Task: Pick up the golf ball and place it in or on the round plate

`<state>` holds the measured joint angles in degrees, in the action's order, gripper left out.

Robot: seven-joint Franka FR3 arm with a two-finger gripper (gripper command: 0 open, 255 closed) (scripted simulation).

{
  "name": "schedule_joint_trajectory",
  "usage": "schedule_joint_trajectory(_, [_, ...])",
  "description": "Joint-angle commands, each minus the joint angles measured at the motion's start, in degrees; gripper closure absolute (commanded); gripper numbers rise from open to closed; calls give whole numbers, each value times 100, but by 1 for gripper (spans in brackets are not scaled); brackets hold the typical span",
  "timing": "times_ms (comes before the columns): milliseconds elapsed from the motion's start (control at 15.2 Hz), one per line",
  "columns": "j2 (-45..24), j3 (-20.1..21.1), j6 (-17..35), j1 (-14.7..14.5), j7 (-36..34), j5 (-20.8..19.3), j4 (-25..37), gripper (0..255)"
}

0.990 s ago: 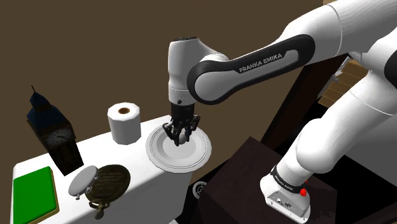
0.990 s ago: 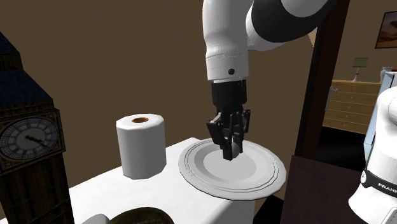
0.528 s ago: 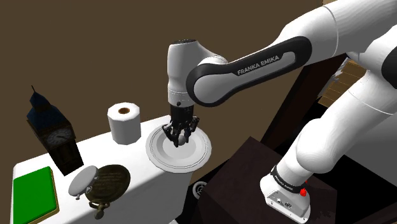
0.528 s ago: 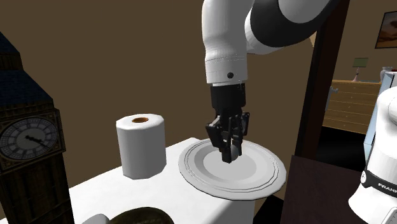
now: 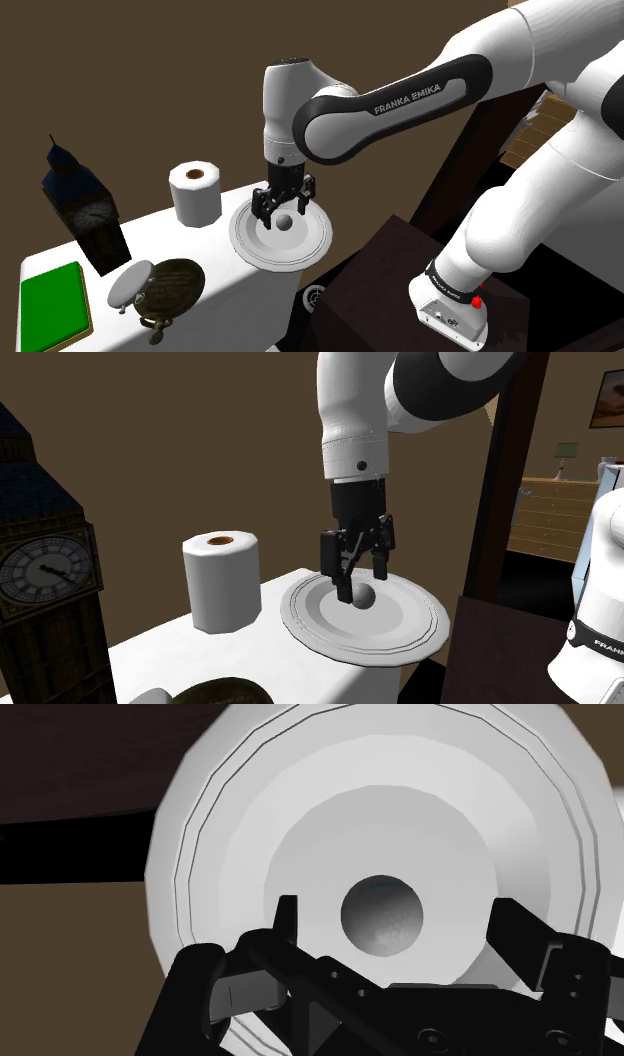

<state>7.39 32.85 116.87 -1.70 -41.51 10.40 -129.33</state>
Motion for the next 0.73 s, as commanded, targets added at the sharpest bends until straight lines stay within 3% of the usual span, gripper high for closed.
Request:
schedule_joint_trajectory(0, [100,-42,-317,17,27,18,222,0])
schedule_joint_trajectory(132, [187,-89,-670,37,46,26,494,0])
schedule_joint_trajectory(660, [187,-89,-670,37,46,26,494,0])
